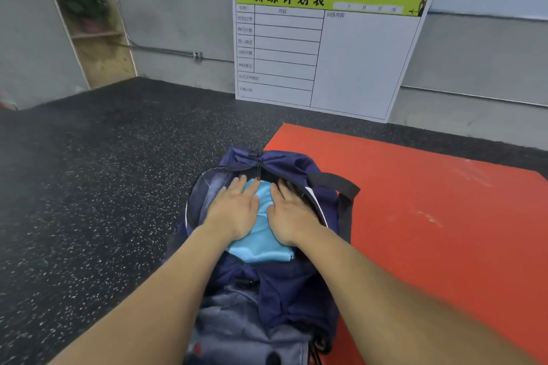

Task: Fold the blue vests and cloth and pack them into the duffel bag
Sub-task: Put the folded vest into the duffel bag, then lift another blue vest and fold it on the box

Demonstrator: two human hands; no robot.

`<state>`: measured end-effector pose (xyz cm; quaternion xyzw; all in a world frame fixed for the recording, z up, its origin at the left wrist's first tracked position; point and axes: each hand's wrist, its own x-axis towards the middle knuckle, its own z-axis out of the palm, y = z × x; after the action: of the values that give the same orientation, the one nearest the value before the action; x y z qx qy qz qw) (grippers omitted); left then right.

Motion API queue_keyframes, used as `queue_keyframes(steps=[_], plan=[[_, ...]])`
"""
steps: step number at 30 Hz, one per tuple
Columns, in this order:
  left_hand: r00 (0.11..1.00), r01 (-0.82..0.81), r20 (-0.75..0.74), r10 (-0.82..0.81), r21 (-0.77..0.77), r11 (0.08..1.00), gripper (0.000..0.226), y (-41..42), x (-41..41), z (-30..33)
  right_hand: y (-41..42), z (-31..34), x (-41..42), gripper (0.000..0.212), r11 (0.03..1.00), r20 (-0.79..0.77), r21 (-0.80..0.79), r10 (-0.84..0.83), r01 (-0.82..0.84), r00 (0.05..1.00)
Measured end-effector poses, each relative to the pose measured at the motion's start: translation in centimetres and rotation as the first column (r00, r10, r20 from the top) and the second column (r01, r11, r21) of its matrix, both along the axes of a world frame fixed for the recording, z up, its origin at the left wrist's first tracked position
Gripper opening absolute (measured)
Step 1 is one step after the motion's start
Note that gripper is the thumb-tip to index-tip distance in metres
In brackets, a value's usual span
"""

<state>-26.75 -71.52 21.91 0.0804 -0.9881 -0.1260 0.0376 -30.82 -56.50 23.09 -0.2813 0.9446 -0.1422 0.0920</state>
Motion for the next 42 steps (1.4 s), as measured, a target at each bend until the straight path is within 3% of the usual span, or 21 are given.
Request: queue_keyframes(steps=[3, 5, 10, 21, 24, 37, 42], plan=[[1.000, 0.008, -0.009, -0.008, 0.009, 1.000, 0.100, 0.4, 2.2, 0.8, 1.0, 1.4, 2.3, 0.061, 0.997, -0.053, -0.059, 0.042, -0.045, 0.998], [0.999, 0.009, -0.042, -0.006, 0.055, 0.998, 0.108, 0.8, 3.4, 1.4, 2.4, 2.7, 3.8, 0.061, 0.986, -0.039, -0.148, 0.078, -0.083, 0.996], [0.987, 0.054, -0.155, -0.031, 0.142, 0.988, 0.094, 4.3, 6.7, 3.6, 8.2, 4.9, 7.1, 0.064, 0.962, -0.045, -0.269, 0.034, -0.044, 0.998], [0.943, 0.240, -0.258, -0.209, 0.094, 0.966, 0.095, 18.3, 12.1, 9.6, 23.8, 9.3, 12.9, 0.068, 0.973, -0.174, -0.216, -0.116, 0.077, 0.978], [0.917, 0.318, -0.274, -0.290, 0.065, 0.946, 0.086, 23.3, 12.8, 10.2, 28.8, 9.8, 14.5, 0.067, 0.969, -0.202, -0.214, -0.169, 0.124, 0.965], [0.725, 0.674, -0.241, -0.646, 0.055, 0.736, 0.069, 46.7, 15.6, 7.8, 52.1, 6.0, 24.3, 0.066, 0.879, -0.203, -0.248, -0.459, 0.408, 0.865], [0.640, 0.767, -0.165, -0.751, 0.081, 0.636, 0.081, 54.2, 18.5, 3.8, 59.5, 1.2, 30.1, 0.066, 0.804, -0.125, -0.262, -0.577, 0.534, 0.807]])
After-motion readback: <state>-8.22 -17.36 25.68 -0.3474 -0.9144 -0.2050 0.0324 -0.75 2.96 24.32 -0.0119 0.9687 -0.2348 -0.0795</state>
